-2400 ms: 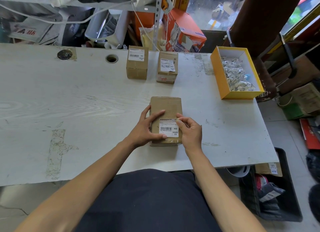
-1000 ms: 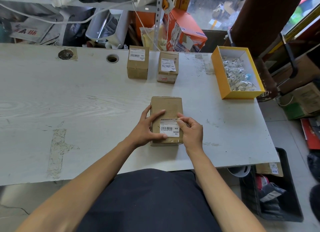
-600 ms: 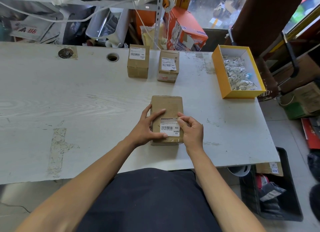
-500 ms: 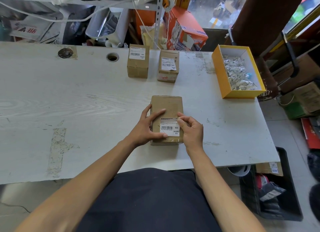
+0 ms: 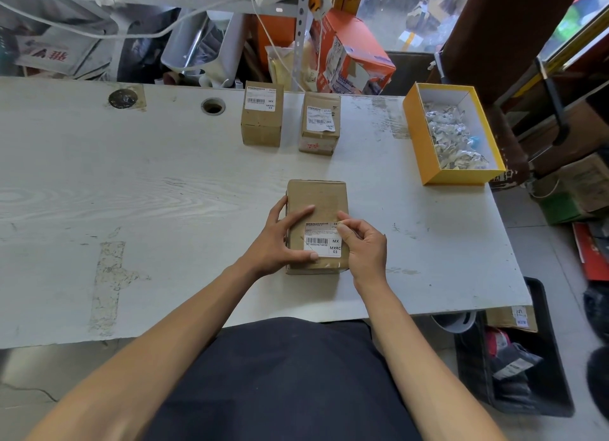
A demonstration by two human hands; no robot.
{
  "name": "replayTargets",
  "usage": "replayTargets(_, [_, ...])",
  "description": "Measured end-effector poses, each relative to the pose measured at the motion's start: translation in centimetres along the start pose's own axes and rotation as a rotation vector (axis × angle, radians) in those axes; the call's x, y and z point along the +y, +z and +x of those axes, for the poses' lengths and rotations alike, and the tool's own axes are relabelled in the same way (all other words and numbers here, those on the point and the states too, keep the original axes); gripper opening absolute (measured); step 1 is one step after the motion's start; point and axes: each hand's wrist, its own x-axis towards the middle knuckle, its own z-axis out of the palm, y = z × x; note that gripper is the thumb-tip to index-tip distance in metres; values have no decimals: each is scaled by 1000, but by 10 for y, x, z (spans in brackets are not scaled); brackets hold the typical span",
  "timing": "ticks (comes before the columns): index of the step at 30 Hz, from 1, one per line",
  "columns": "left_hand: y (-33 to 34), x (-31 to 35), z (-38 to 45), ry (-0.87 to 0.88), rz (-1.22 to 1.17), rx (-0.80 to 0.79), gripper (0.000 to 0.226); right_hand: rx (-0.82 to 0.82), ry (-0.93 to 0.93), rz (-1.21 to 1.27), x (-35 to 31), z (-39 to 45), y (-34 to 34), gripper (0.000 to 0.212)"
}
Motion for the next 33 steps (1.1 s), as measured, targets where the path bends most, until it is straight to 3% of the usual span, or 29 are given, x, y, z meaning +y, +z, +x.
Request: replayTargets(33, [0,2,-1,9,-8,5,93,-2,23,81,-5,-1,1,15])
